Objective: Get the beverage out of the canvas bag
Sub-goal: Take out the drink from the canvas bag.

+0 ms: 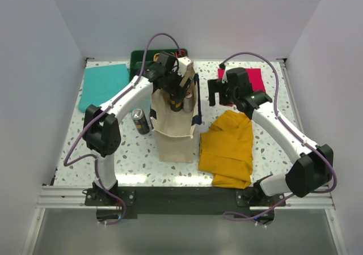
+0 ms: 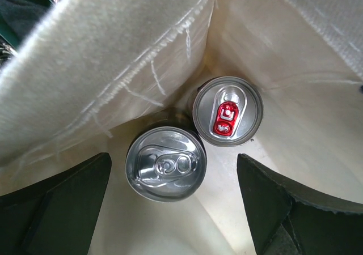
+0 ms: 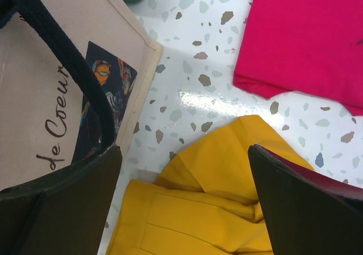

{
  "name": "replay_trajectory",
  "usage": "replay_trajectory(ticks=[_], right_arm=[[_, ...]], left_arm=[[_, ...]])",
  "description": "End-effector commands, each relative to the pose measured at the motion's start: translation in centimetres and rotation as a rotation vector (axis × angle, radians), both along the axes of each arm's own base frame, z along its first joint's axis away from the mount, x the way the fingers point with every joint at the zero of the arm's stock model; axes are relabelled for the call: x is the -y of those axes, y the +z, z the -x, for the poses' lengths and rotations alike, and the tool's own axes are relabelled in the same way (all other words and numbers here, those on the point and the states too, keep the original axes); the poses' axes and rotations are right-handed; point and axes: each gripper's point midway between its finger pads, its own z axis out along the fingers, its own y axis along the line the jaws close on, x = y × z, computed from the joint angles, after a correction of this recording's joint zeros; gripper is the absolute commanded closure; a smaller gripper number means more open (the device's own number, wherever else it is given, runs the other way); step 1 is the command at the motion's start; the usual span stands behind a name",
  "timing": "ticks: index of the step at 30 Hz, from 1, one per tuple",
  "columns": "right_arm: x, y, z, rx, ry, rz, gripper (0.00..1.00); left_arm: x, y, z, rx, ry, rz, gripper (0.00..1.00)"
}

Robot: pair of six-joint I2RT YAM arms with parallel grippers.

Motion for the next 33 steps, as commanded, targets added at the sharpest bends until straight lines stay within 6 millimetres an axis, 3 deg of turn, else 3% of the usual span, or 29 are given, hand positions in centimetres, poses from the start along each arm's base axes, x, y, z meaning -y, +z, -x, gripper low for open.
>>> replay_trajectory(ticks=[1, 8, 14, 19, 29, 33], right_arm=[[0.1, 1.7, -1.1, 0.047, -0.015, 0.005, 0.02], [0.1, 1.7, -1.2, 0.048, -0.015, 0.008, 0.02], [-0.1, 1.6, -1.3, 0.043, -0.011, 0.006, 0.02], [-0.1, 1.5, -1.4, 0.041, -0.011, 0.006, 0.02], [0.0, 1.3, -1.4, 0.038, -0.014, 0.012, 0.02], [0.0, 1.2, -1.4, 0.036, -0.013, 0.014, 0.02]], left_arm=[[-0.8, -2.0, 0.3, -0.071, -0.006, -0.044, 0.04], [-1.0, -3.5, 0.5, -0.11, -0.01, -0.076, 0.11], [-1.1, -3.5, 0.8, -0.128, -0.026, -0.091, 0.13], [-1.3, -4.0, 1.0, -0.143, -0.033, -0.105, 0.21], [-0.8, -4.2, 0.7, -0.136, -0.03, -0.086, 0.23], [-0.7, -4.5, 0.9, -0.143, -0.03, -0.084, 0.3]])
